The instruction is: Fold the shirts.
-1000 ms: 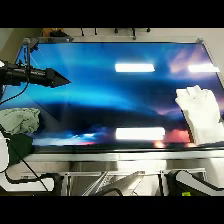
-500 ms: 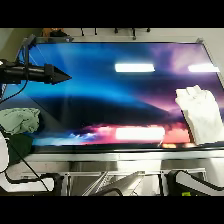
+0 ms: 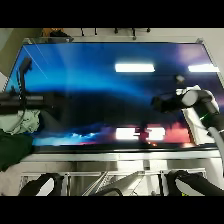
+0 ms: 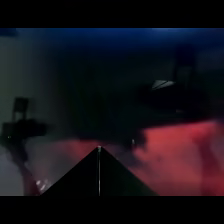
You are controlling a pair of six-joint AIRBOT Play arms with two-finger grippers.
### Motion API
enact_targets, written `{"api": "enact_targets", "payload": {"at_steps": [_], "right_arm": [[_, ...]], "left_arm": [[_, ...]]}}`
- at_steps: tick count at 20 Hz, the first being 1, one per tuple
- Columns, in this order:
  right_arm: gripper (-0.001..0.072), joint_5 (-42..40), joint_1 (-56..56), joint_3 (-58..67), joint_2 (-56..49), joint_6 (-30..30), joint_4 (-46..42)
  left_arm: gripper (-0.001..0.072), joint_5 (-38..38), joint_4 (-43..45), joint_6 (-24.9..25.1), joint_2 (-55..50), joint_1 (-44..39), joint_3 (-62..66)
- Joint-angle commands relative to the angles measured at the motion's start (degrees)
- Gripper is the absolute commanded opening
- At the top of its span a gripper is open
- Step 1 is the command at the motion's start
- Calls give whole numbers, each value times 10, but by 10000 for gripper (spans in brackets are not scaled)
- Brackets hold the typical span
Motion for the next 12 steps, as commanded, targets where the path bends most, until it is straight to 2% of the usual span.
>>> {"api": "enact_targets", "payload": {"at_steps": [1,7,12], "right_arm": [[19,-33,82,-66,8,-17,2],[19,-27,92,-67,7,-17,3],[19,-27,92,-67,7,-17,3]], "left_arm": [[12,22,1,-1,115,0,-152],[14,54,0,-3,213,0,-259],[14,62,0,-3,243,0,-271]]}}
